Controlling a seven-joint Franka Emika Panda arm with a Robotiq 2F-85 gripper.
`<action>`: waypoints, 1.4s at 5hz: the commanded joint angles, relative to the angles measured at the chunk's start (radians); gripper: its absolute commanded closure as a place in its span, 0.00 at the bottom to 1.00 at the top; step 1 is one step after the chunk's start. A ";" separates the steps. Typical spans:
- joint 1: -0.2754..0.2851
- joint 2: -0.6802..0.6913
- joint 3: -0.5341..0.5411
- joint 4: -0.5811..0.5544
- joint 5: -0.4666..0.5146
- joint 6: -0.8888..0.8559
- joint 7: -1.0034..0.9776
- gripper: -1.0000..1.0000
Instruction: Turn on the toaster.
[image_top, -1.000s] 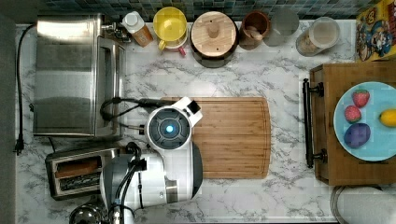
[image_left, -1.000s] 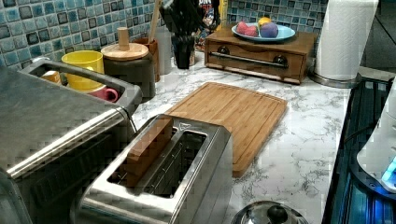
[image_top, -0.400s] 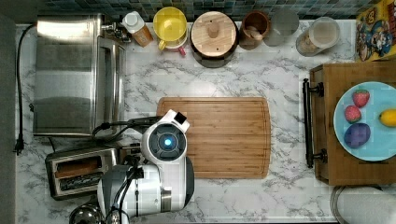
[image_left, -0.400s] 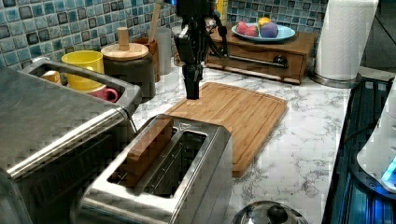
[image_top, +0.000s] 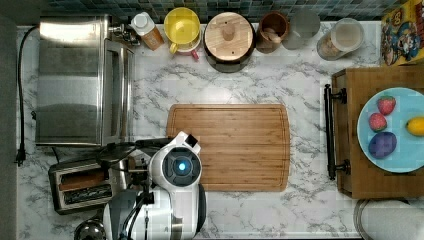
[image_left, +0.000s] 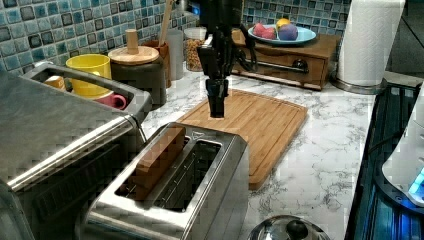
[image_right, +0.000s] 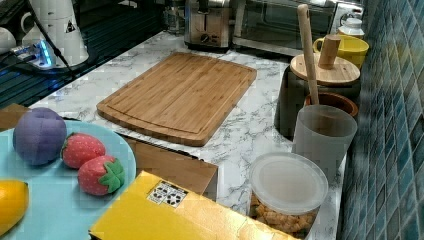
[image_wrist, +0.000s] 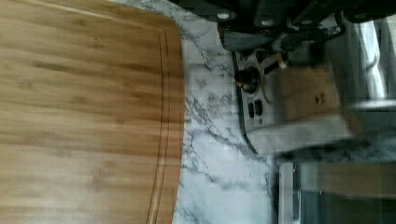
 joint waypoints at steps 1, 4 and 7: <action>0.089 -0.076 0.014 -0.039 0.134 0.002 -0.122 1.00; 0.084 0.014 0.068 0.004 0.103 0.057 -0.052 1.00; 0.033 0.046 0.064 -0.004 0.087 0.145 0.056 1.00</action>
